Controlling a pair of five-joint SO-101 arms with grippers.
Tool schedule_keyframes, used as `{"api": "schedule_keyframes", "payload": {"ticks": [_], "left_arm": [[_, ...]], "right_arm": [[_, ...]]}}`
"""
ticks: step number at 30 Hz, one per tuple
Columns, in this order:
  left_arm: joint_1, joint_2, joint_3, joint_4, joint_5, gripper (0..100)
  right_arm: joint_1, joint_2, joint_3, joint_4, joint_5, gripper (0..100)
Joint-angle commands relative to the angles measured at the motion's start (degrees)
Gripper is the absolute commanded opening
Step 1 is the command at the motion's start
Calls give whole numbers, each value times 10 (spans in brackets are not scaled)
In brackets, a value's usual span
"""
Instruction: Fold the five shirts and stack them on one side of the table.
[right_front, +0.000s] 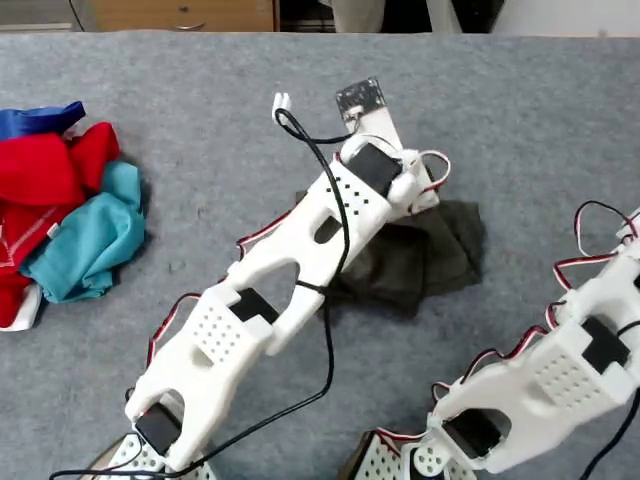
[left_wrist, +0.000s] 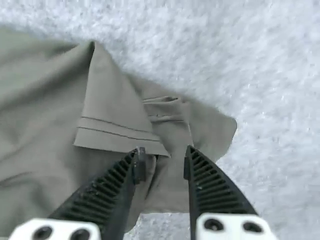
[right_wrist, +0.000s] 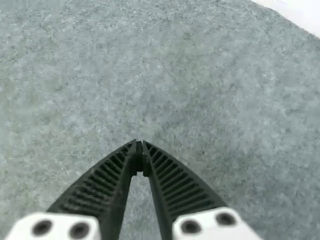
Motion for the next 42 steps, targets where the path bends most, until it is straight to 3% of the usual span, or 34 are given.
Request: {"api": "schedule_keyframes", "payload": {"ticks": [1,4,8,27,36,42], "left_arm": [[23,6,-26,4,18,140],[43,17,-25,5,18,143],[57,19,-26,23,31,235],[17,100,-27,-33,42,219],[16,116,-26,-110,40,42],[16,120,-67,-97,39,19]], "right_arm": [[10,7,-55,29,-5,5],[10,19,-83,62,-5,5],[14,30,-104,82,-5,5],[12,29,-103,82,-5,5],[11,29,-102,82,-5,5],[10,29,-102,82,-5,5]]}}
